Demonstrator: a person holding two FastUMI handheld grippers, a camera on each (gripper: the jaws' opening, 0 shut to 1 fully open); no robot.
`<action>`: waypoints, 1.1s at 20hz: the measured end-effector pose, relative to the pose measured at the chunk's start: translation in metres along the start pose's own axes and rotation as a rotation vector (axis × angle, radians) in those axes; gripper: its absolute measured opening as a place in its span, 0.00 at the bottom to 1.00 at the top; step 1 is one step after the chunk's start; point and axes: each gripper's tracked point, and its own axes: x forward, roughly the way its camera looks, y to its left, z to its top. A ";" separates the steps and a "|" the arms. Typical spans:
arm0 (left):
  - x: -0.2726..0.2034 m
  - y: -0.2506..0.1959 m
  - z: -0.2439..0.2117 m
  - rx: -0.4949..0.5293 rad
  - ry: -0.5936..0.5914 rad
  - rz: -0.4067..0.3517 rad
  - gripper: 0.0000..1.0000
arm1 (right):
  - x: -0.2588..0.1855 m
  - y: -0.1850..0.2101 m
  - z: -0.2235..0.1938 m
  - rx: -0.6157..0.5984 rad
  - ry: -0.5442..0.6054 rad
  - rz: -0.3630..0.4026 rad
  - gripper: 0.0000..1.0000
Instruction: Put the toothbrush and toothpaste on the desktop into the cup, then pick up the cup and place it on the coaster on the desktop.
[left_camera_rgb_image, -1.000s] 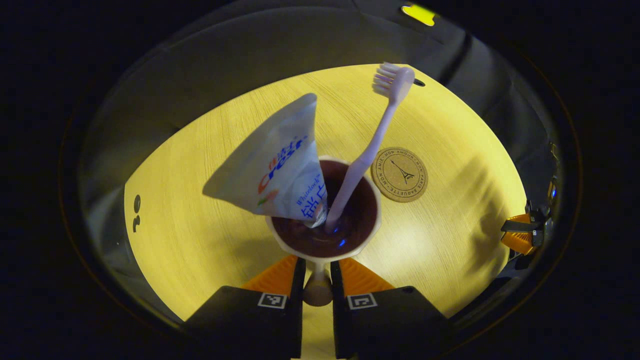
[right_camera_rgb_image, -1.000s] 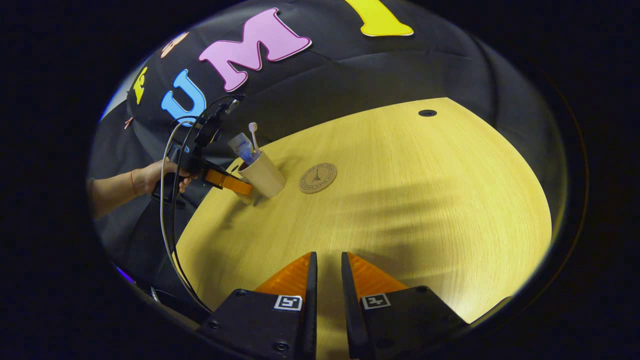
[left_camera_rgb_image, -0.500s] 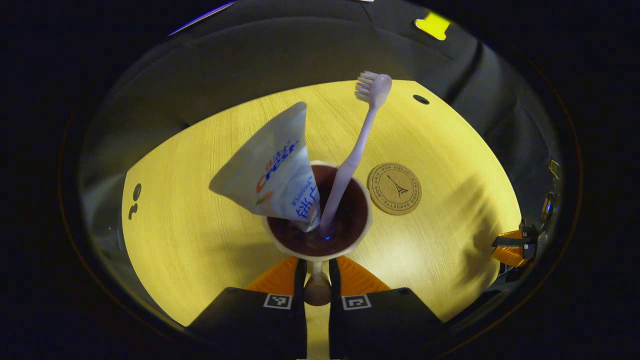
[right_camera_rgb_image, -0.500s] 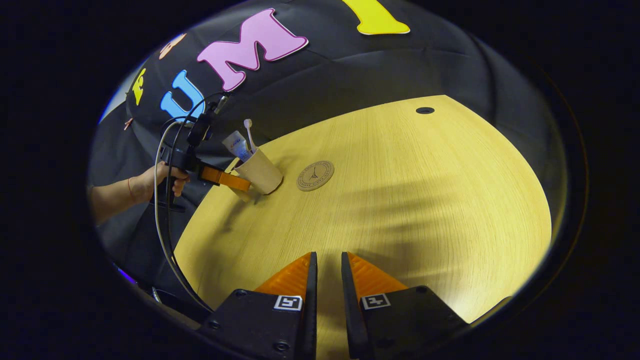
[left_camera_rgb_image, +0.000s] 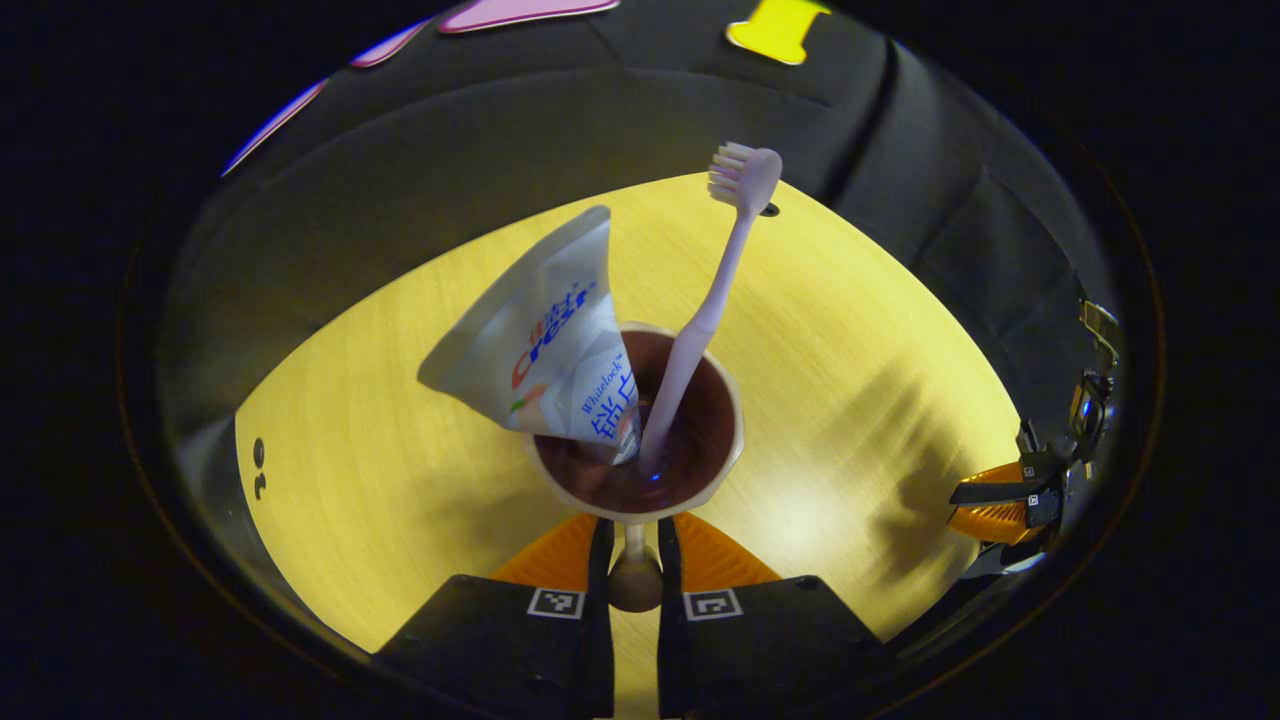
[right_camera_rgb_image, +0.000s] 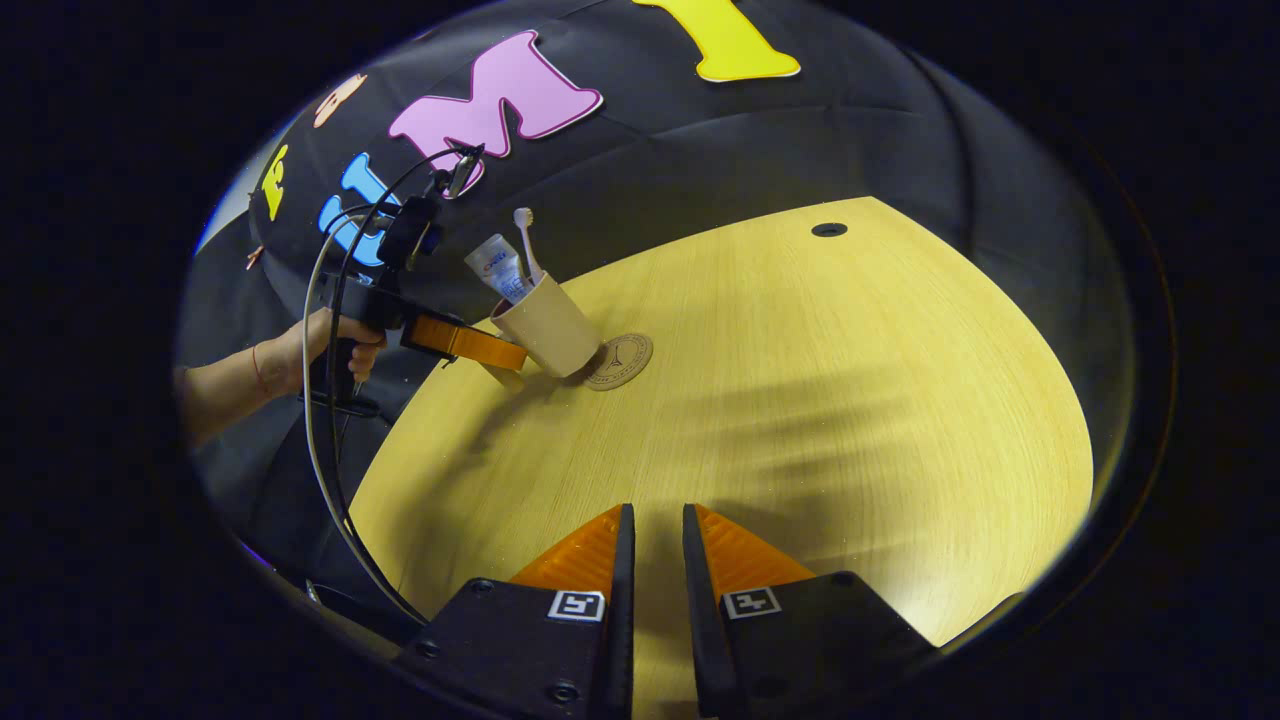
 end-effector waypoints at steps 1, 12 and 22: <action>0.004 -0.005 0.004 0.012 -0.001 -0.004 0.21 | -0.003 -0.001 0.002 0.005 -0.005 -0.005 0.28; 0.021 -0.017 0.010 0.062 0.028 0.011 0.22 | -0.015 -0.033 0.003 0.065 -0.027 -0.059 0.28; 0.019 -0.016 0.010 0.126 0.009 0.012 0.86 | -0.005 -0.029 0.009 0.074 -0.028 -0.050 0.28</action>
